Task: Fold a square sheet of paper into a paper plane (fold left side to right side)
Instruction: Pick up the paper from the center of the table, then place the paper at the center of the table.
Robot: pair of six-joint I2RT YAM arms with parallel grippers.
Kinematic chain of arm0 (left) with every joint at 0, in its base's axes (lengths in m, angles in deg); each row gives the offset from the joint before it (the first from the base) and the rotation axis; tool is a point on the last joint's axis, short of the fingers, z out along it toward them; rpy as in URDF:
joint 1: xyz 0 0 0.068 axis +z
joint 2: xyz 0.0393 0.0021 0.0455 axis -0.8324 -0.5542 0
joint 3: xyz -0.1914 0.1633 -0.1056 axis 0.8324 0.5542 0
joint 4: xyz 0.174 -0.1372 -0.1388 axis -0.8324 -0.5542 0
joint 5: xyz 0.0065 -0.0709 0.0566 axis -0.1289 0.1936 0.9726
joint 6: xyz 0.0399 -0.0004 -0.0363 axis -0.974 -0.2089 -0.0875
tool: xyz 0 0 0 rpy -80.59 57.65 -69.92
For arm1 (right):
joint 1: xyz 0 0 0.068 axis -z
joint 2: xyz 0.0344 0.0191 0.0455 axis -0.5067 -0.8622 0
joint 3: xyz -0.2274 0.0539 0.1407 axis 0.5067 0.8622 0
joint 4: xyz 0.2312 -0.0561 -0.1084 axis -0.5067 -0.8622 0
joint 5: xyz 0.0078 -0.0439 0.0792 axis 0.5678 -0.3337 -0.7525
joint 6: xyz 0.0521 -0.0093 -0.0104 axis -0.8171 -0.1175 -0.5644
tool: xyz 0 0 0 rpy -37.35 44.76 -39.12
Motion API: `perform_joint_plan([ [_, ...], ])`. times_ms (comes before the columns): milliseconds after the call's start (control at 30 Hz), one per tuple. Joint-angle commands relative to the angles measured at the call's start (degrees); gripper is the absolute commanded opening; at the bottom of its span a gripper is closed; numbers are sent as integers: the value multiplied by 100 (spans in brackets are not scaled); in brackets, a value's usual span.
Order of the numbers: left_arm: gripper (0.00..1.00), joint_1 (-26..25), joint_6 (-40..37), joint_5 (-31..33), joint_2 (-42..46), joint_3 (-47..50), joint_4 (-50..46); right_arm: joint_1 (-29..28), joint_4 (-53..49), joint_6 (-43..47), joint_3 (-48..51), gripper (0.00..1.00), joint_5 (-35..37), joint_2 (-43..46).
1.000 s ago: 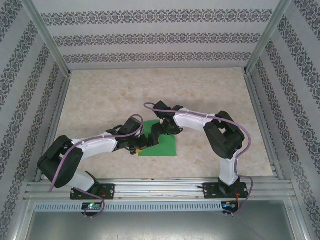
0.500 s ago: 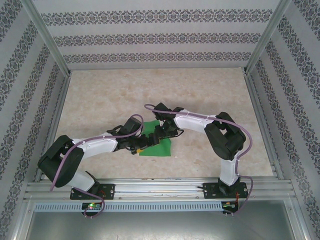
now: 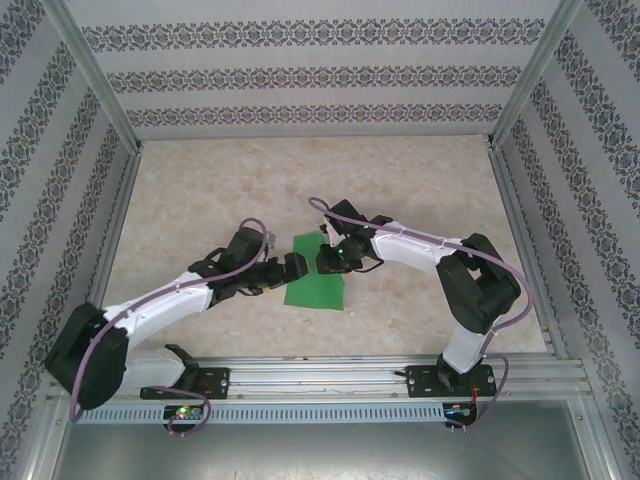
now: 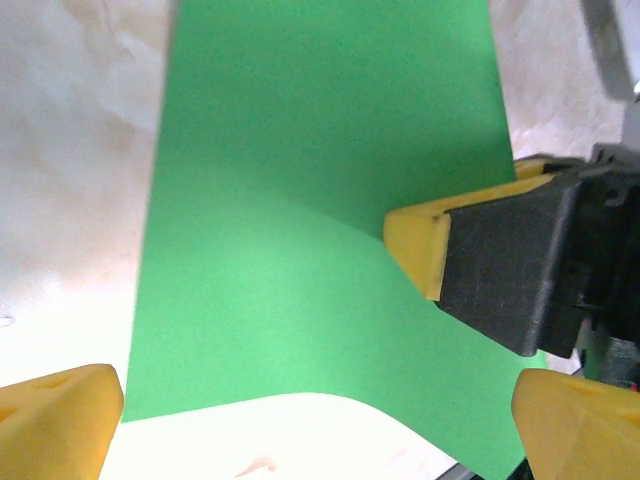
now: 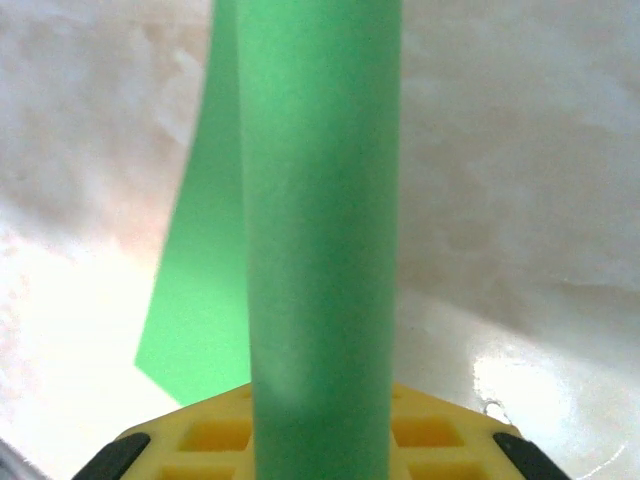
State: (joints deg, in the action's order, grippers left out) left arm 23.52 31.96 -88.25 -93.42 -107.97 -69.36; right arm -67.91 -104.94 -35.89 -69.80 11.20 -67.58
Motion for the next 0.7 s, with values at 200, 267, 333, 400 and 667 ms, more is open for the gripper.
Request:
perform_joint_plan([
  [200,100,1144,-1267,-1425,1475,269,103,530,645,892,625,19,-1610,1582],
  [267,100,1284,-1363,-1843,1638,274,301,686,664,1021,726,19,-1952,2021],
  [333,100,1331,-1434,-2249,1713,214,506,850,671,1082,801,19,-2248,2435],
  [400,100,1331,-1473,-2641,1718,133,736,1003,692,1087,864,18,-2537,2820],
  [667,100,1336,-1704,-3435,1551,-287,1139,1217,686,984,817,18,-3715,3826],
])
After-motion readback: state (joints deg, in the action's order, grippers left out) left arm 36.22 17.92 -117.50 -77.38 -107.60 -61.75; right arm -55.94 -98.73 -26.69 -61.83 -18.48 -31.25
